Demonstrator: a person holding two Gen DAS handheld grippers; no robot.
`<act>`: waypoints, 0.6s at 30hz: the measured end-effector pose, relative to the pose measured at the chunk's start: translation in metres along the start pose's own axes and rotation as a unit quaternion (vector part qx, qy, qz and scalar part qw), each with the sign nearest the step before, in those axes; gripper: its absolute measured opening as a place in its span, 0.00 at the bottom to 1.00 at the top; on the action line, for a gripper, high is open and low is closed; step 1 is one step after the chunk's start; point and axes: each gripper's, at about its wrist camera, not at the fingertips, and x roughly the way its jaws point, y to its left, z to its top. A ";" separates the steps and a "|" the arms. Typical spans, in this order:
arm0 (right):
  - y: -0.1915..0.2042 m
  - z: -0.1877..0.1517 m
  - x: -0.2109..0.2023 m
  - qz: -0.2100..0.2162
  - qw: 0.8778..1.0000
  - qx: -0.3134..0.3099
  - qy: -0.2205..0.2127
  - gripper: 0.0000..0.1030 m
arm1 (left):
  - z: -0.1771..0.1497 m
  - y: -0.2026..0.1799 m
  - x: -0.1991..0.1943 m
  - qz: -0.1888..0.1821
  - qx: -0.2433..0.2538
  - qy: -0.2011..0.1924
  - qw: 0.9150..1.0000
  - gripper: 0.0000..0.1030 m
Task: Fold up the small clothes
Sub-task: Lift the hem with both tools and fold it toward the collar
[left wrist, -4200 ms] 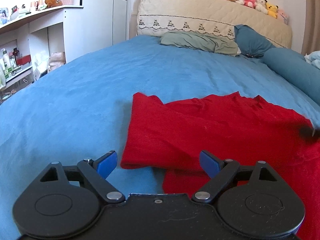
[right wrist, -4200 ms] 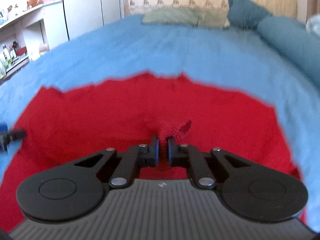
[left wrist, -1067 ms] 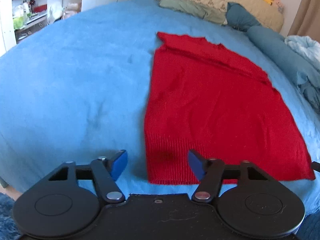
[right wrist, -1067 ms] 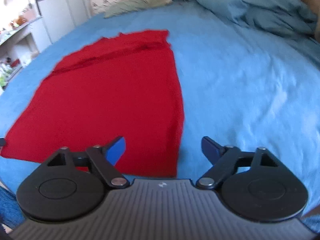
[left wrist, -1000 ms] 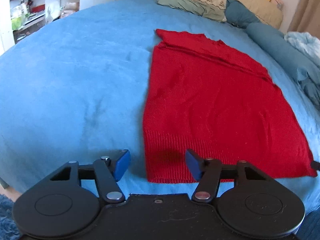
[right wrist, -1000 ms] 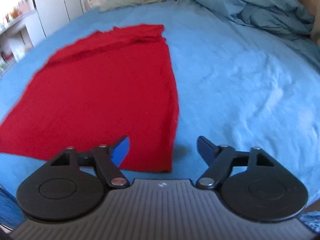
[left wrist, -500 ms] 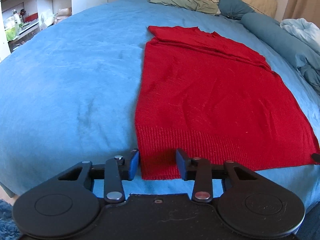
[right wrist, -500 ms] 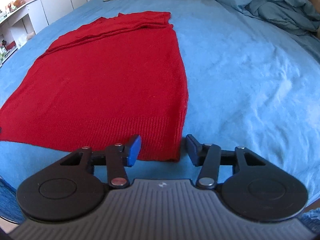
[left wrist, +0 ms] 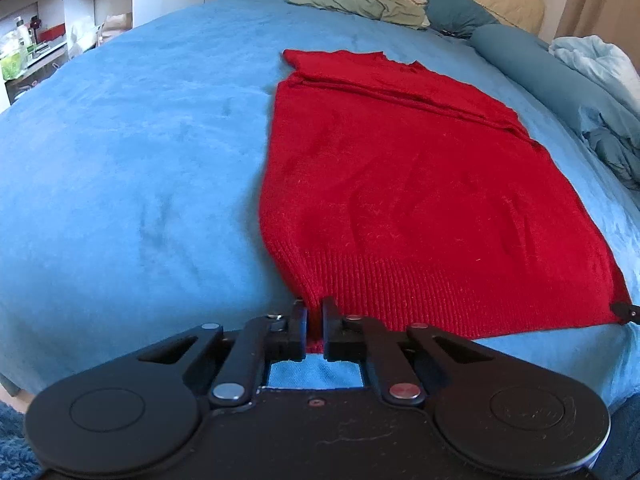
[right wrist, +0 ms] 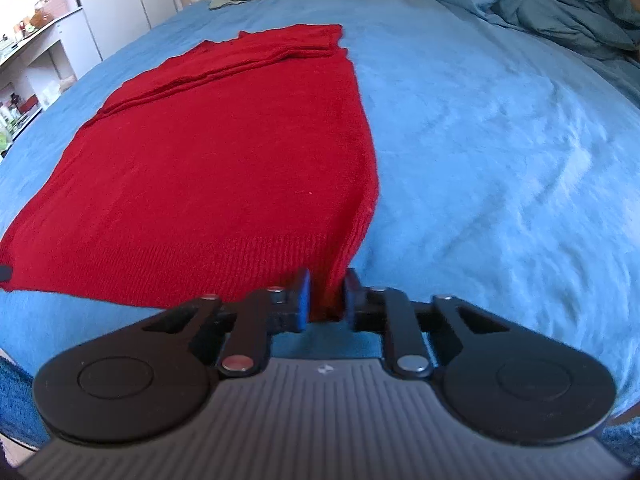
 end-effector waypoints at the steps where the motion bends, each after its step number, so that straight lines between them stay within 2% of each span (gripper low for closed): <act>1: -0.001 0.000 0.000 0.001 1.000 0.003 -0.002 0.23 | 0.000 0.000 -0.002 -0.001 -0.001 -0.002 1.000 0.05; 10: -0.011 0.005 -0.011 0.023 0.998 0.058 -0.013 0.20 | 0.010 0.000 -0.025 -0.016 -0.020 -0.023 0.999 0.05; 13: -0.015 0.013 -0.022 0.039 0.995 0.086 -0.028 0.19 | 0.024 -0.001 -0.038 -0.023 -0.034 -0.030 0.999 0.05; 18: -0.016 0.043 -0.047 0.061 0.991 0.106 -0.062 0.19 | 0.059 -0.007 -0.064 -0.041 -0.033 -0.077 0.996 0.05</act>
